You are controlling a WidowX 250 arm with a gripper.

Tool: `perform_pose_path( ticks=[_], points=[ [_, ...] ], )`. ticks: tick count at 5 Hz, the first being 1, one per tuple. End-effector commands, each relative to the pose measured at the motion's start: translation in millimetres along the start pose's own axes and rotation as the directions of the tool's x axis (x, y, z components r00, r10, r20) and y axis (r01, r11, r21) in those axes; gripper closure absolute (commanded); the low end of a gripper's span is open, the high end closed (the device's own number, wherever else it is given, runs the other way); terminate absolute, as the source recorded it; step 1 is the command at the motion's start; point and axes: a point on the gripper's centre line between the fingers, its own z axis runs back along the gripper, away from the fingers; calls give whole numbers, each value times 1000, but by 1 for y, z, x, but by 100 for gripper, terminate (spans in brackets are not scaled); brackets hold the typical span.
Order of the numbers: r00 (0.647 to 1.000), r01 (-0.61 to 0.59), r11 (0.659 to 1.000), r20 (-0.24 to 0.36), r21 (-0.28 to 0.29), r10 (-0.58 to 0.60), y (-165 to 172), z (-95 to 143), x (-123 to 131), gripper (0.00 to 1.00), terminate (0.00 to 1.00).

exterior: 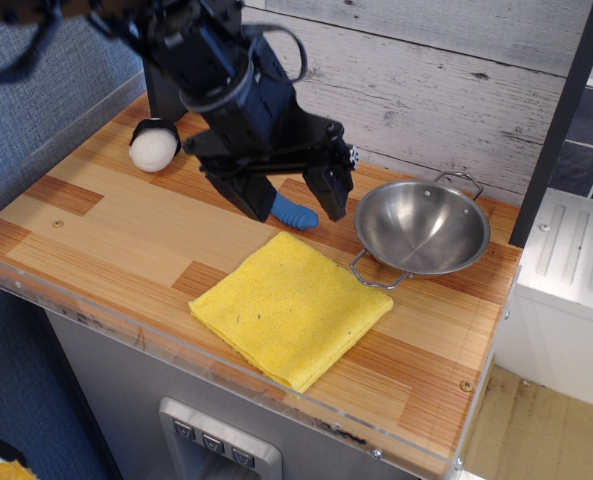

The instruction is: Put the pan on the yellow cloth

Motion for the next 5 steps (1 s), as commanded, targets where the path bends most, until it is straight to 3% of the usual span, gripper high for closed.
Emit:
perform_pose_path(
  ticks=[1,3,5],
  points=[
    [994,-37,996,98,-83,45,1,-30,20,0,0],
    [991,-72,995,108,-73,79,-1,-54,38,0,0],
    [969,-184,974,142,-129,202,-11,-77,39,0,0]
  ],
)
